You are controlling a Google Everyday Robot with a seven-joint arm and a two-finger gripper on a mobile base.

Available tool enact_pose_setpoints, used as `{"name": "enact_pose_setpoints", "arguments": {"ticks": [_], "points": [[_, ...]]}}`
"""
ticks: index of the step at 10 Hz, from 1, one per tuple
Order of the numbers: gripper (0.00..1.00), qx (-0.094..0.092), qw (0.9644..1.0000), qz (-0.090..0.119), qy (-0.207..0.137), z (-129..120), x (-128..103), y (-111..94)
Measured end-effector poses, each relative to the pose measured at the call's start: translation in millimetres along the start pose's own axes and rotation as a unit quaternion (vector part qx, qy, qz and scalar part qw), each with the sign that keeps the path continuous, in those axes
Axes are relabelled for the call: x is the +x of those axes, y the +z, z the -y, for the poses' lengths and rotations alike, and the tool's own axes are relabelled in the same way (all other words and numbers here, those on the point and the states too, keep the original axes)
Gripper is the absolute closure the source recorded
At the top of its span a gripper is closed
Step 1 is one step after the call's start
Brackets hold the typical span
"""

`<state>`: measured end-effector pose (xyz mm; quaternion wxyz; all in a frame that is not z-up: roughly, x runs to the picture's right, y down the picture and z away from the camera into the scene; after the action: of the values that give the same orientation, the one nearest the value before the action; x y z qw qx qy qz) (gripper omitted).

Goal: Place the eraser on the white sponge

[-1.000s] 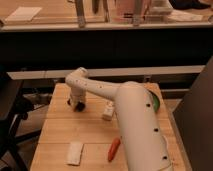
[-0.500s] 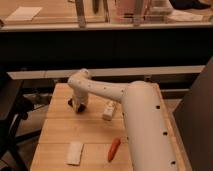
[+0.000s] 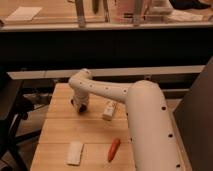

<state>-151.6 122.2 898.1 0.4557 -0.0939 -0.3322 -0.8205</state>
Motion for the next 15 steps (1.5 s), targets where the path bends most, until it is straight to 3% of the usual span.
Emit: {"name": "enact_pose_setpoints", "arguments": {"ticks": [3, 12, 15], "points": [[0.99, -0.001, 1.0000, 0.000, -0.004, 3, -11, -9], [0.99, 0.000, 0.9993, 0.009, -0.035, 31, -47, -26], [0.99, -0.001, 0.9986, 0.015, -0.050, 49, -70, -28]]}}
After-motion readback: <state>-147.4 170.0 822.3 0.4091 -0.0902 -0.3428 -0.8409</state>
